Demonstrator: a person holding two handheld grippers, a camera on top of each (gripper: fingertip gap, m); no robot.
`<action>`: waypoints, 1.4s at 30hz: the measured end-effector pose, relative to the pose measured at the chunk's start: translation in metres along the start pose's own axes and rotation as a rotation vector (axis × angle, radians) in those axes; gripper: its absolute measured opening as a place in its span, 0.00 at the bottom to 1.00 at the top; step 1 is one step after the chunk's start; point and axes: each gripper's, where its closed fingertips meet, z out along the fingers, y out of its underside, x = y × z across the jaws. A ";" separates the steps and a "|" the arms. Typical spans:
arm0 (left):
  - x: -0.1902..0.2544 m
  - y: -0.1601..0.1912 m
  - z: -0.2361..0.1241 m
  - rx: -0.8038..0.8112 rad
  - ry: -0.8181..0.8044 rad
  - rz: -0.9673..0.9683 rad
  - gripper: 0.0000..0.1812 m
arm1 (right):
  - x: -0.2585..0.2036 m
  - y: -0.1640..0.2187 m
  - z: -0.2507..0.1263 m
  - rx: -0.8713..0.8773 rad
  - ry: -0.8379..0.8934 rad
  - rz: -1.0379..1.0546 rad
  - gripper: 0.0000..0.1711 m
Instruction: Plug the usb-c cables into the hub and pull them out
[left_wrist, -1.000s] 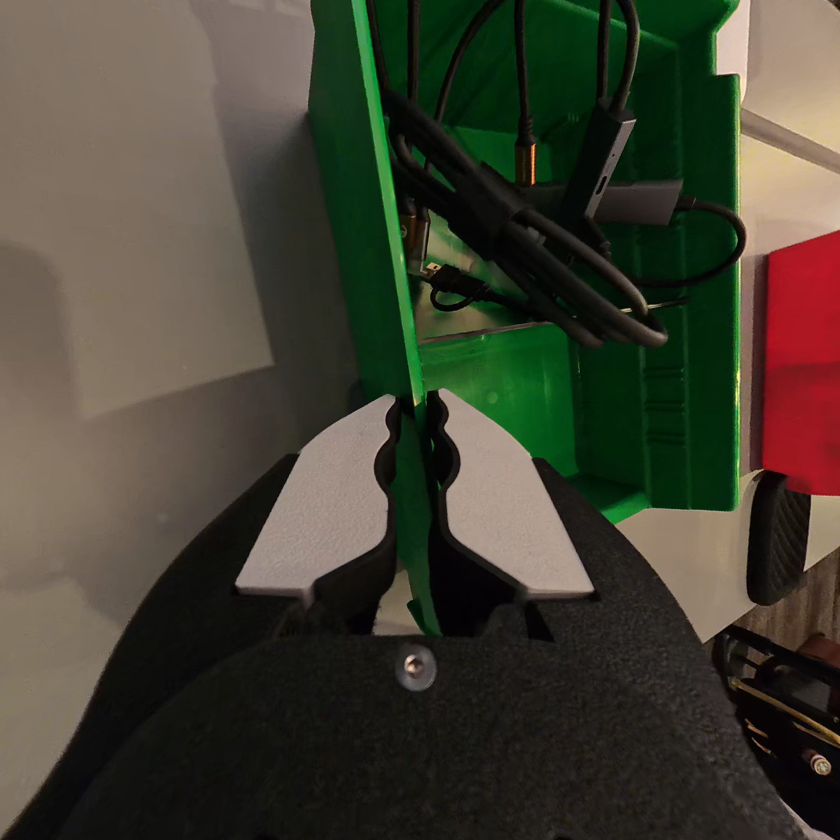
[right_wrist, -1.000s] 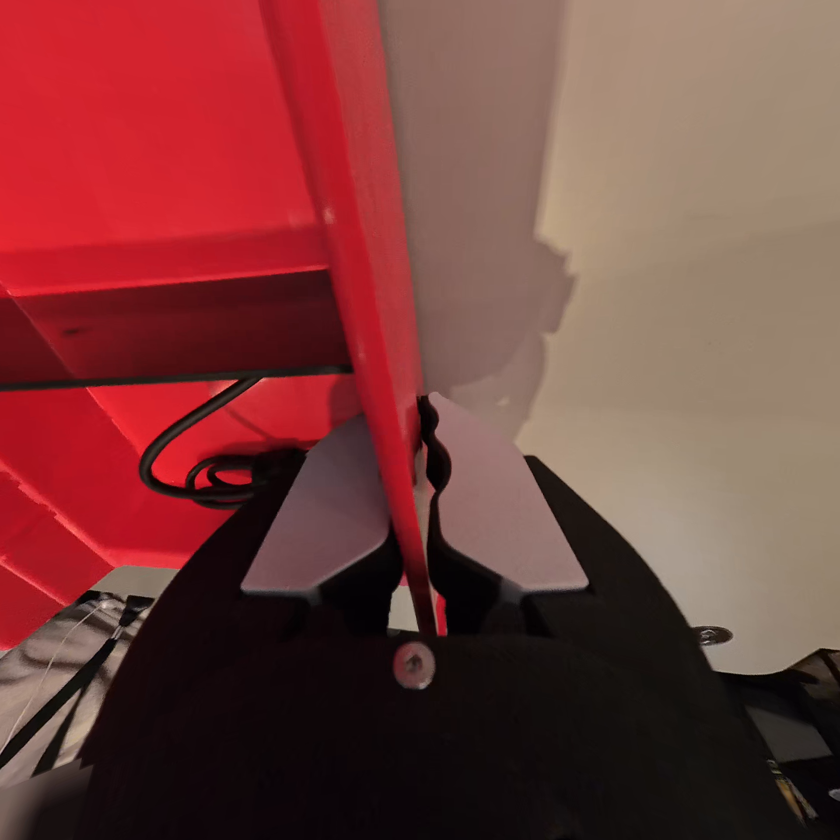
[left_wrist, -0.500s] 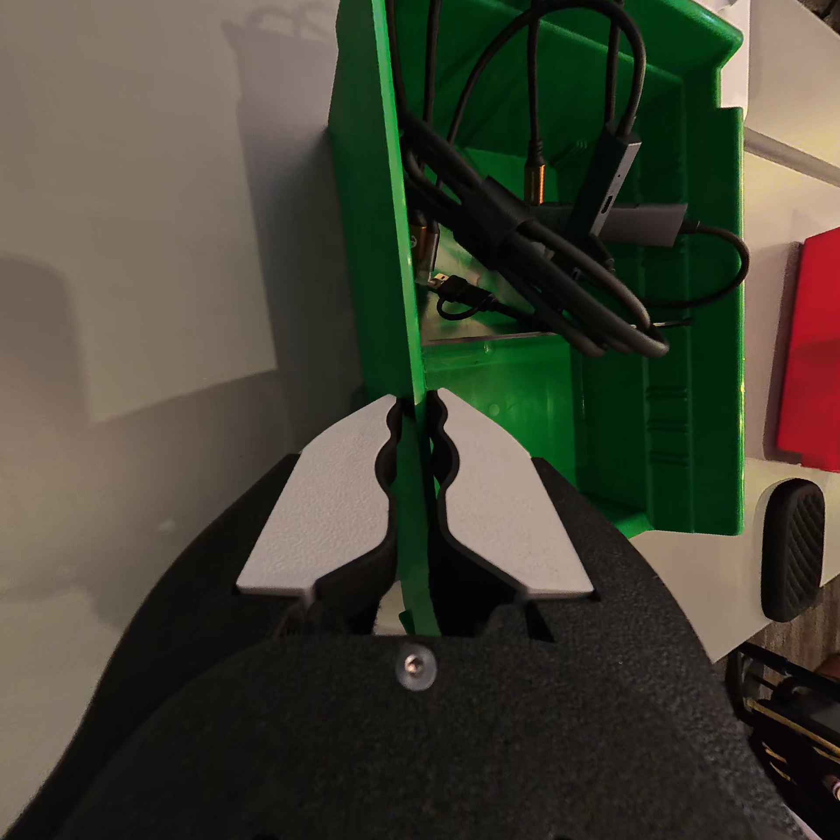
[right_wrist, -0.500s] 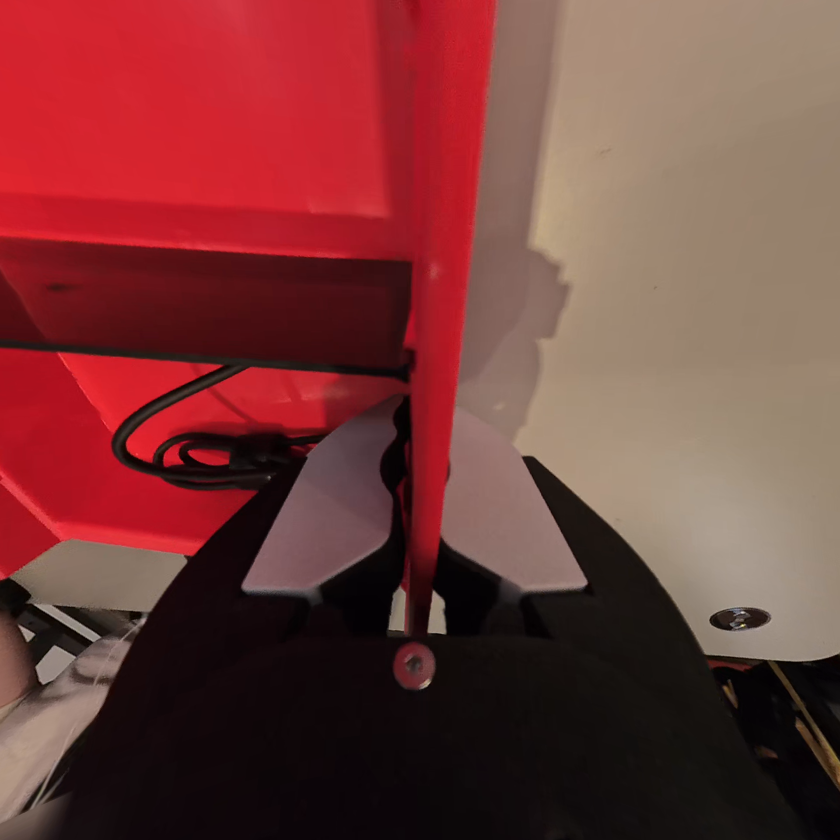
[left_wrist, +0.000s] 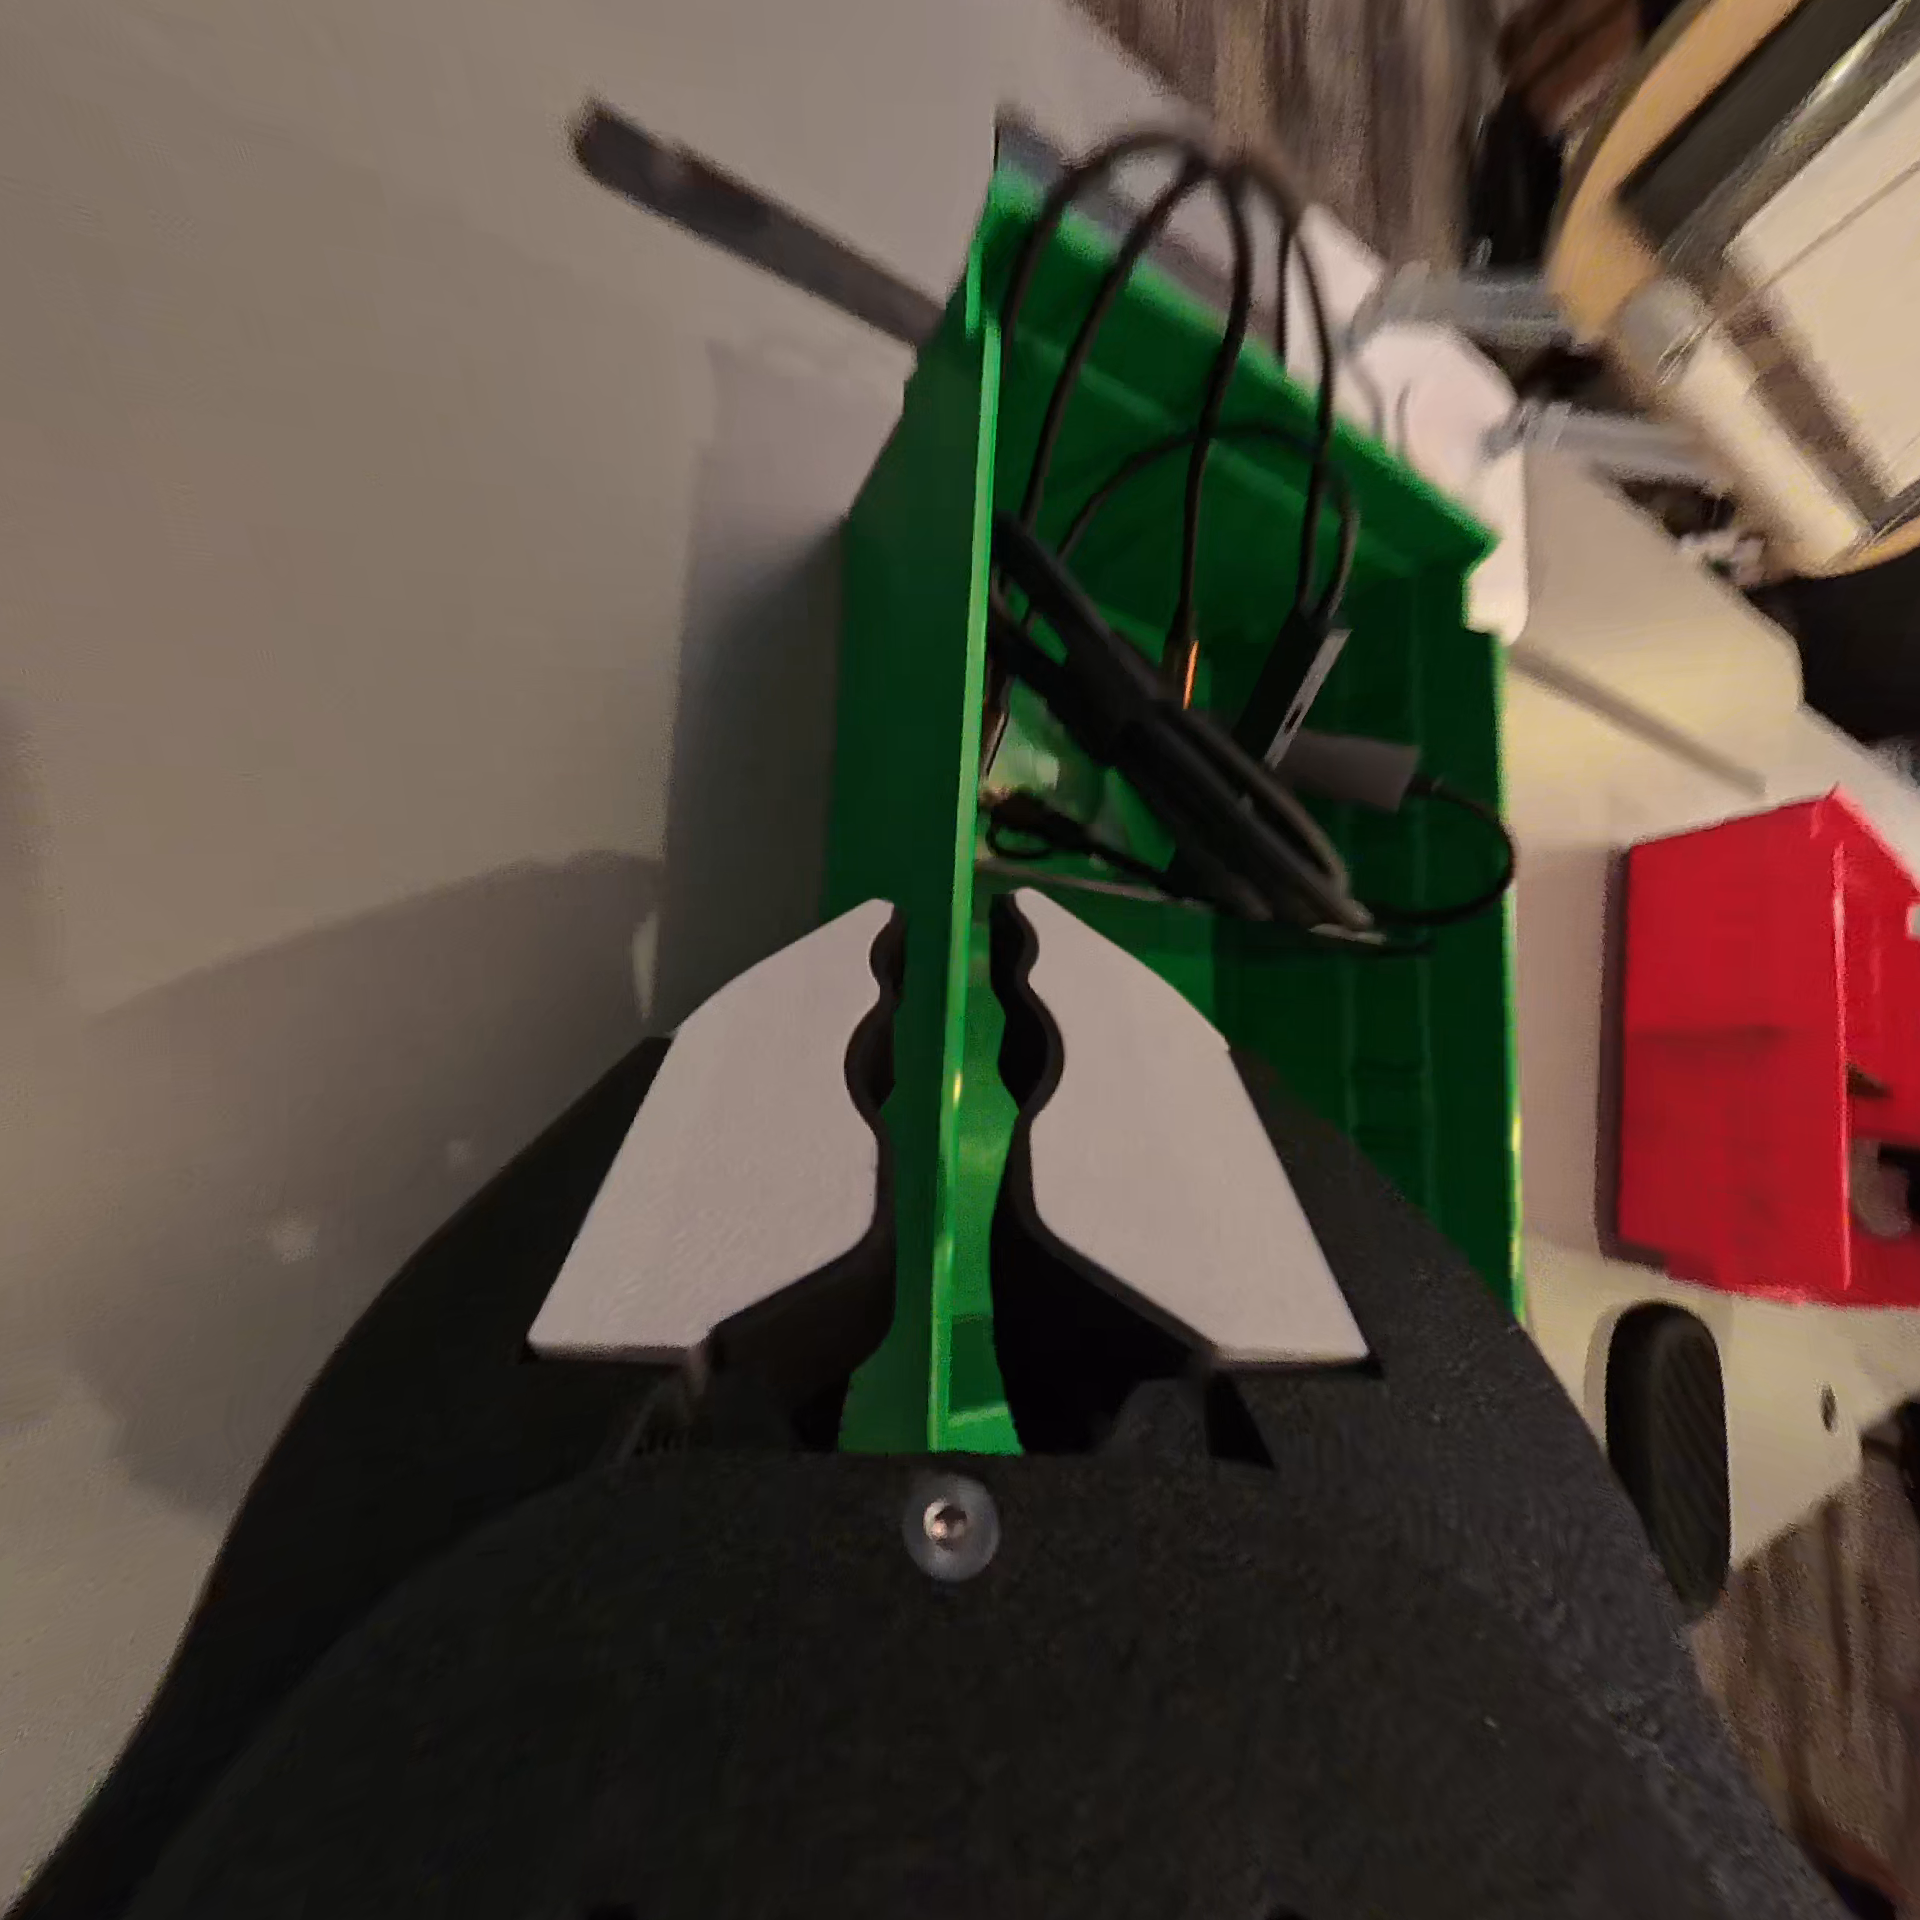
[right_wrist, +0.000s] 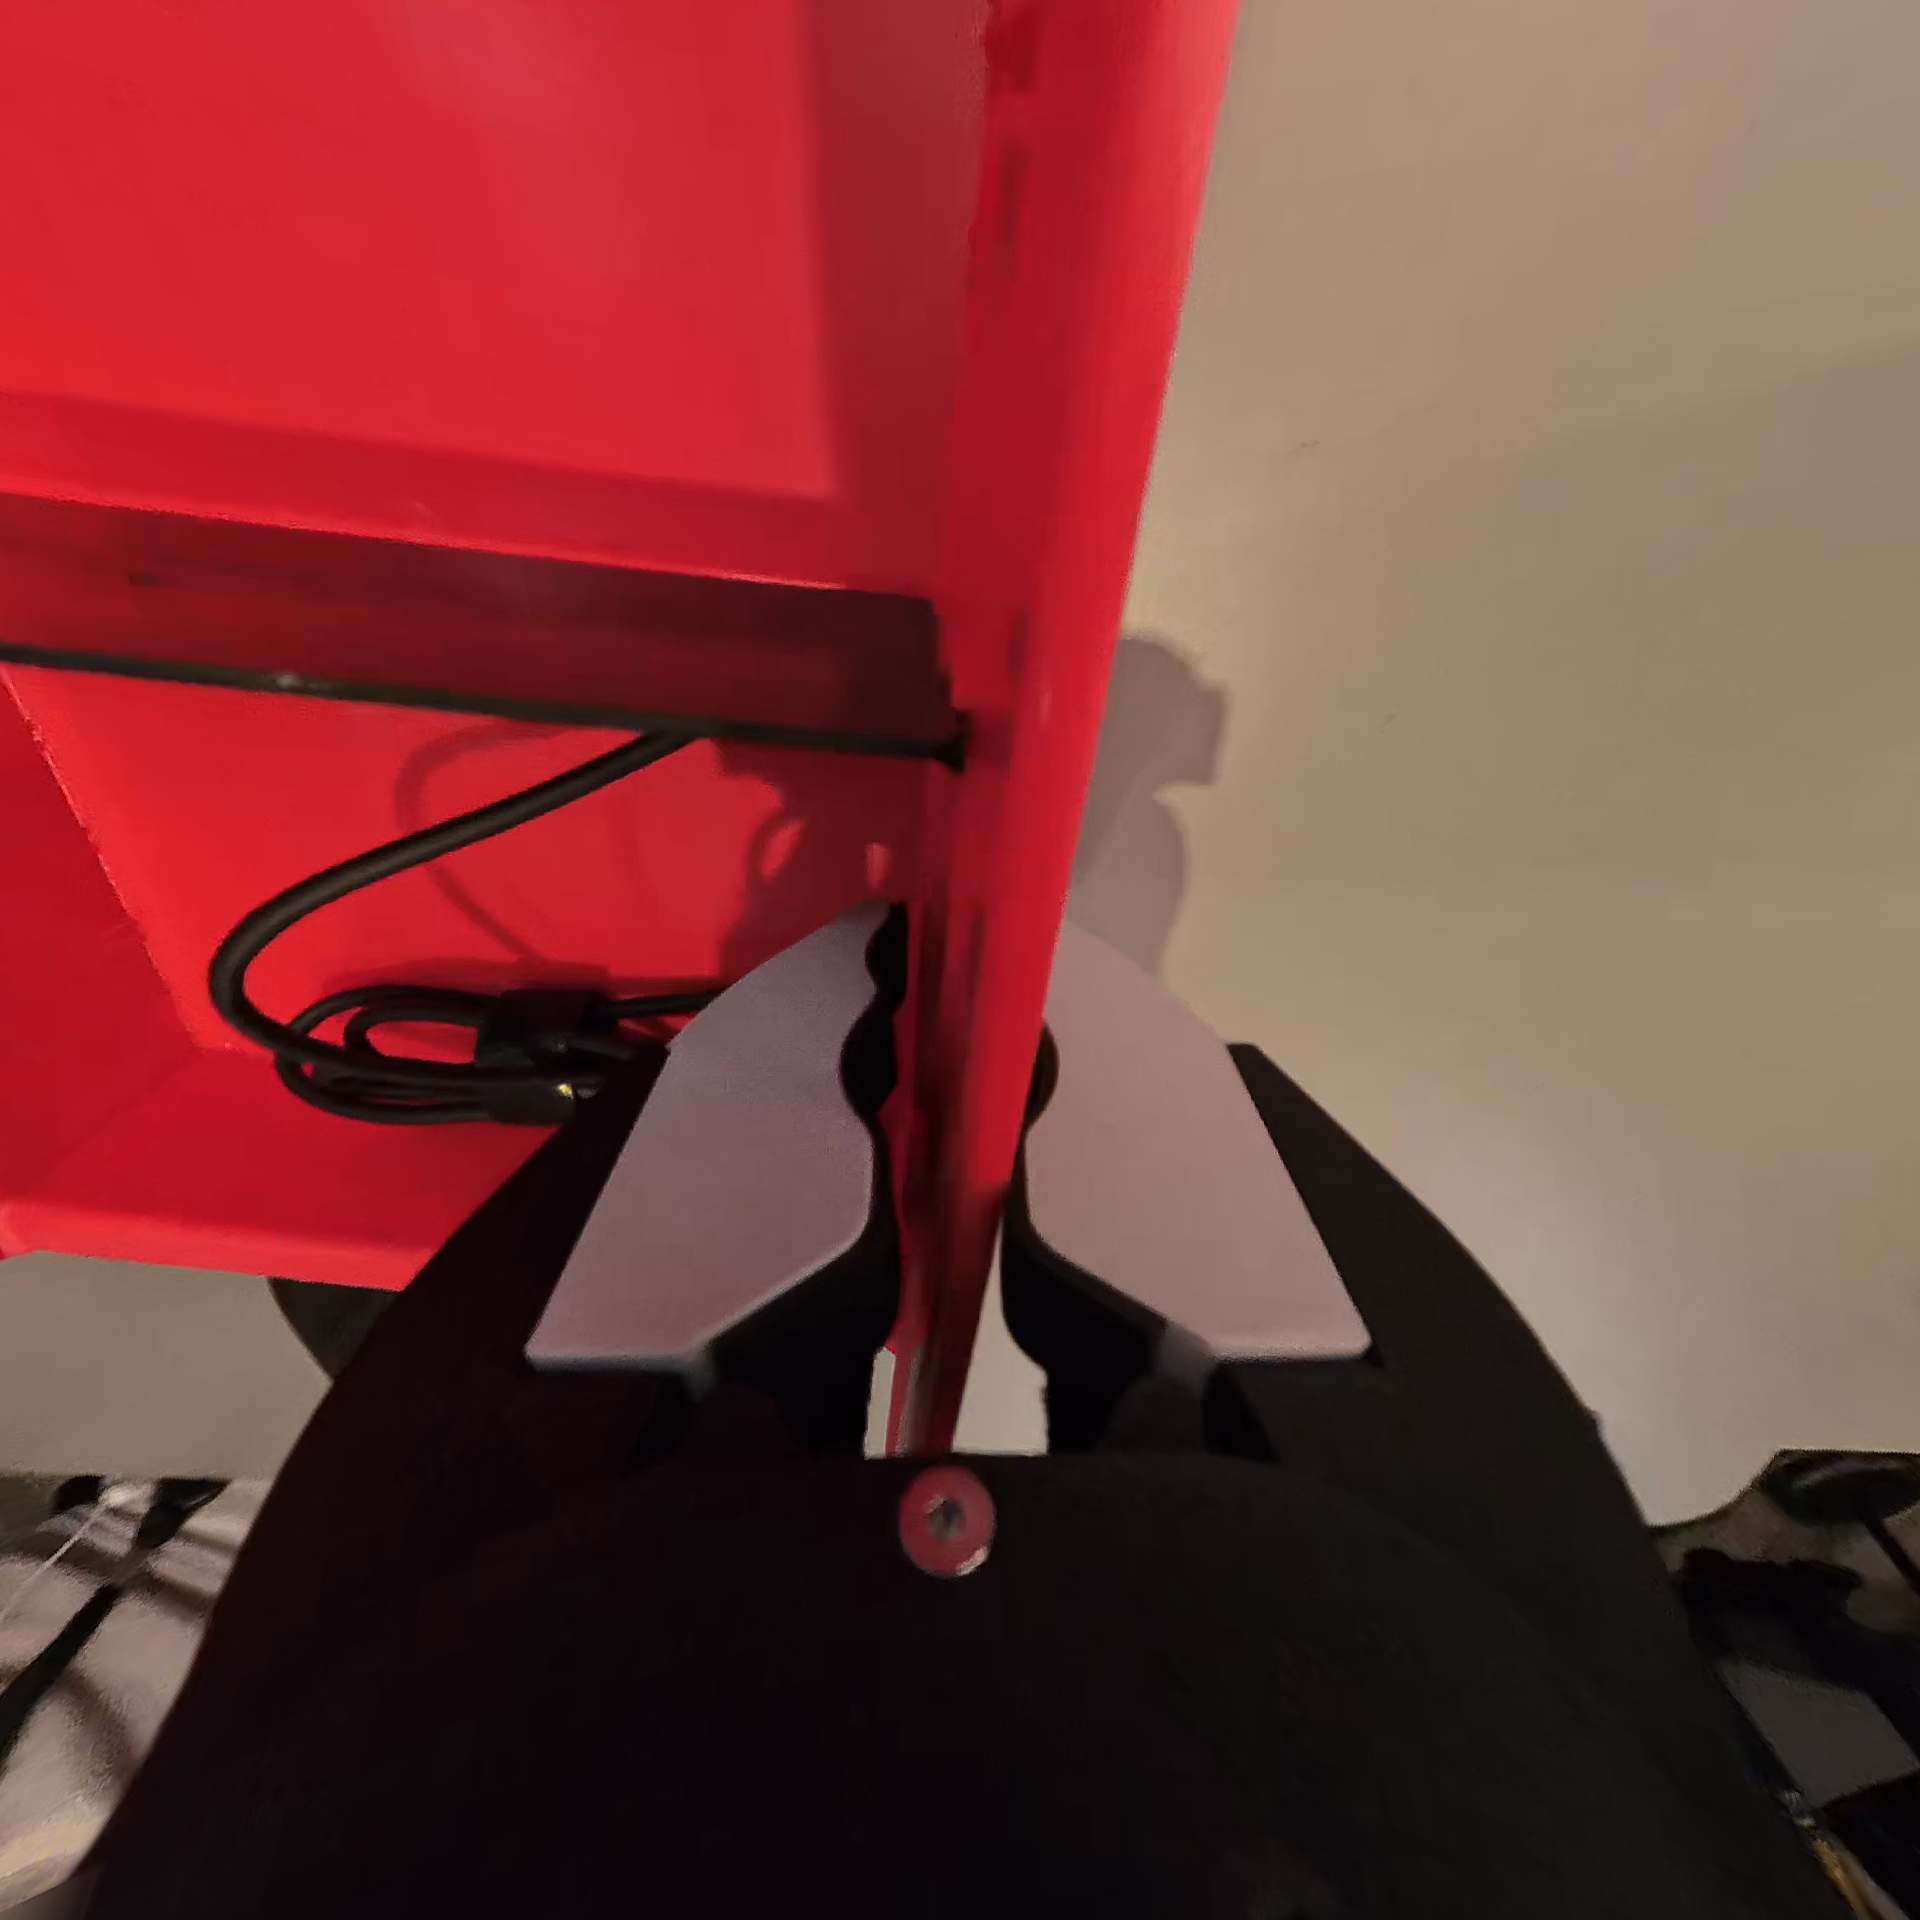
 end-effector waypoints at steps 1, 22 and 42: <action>0.002 -0.009 -0.011 0.063 -0.002 0.006 0.08 | 0.000 -0.002 -0.007 0.035 0.011 -0.016 0.11; 0.148 -0.025 0.046 0.087 -0.052 0.464 0.25 | -0.193 -0.062 -0.269 1.522 -0.050 -0.519 0.32; 0.111 -0.010 0.116 -0.280 -0.351 0.429 0.15 | -0.191 -0.099 -0.210 1.306 0.000 -0.611 0.28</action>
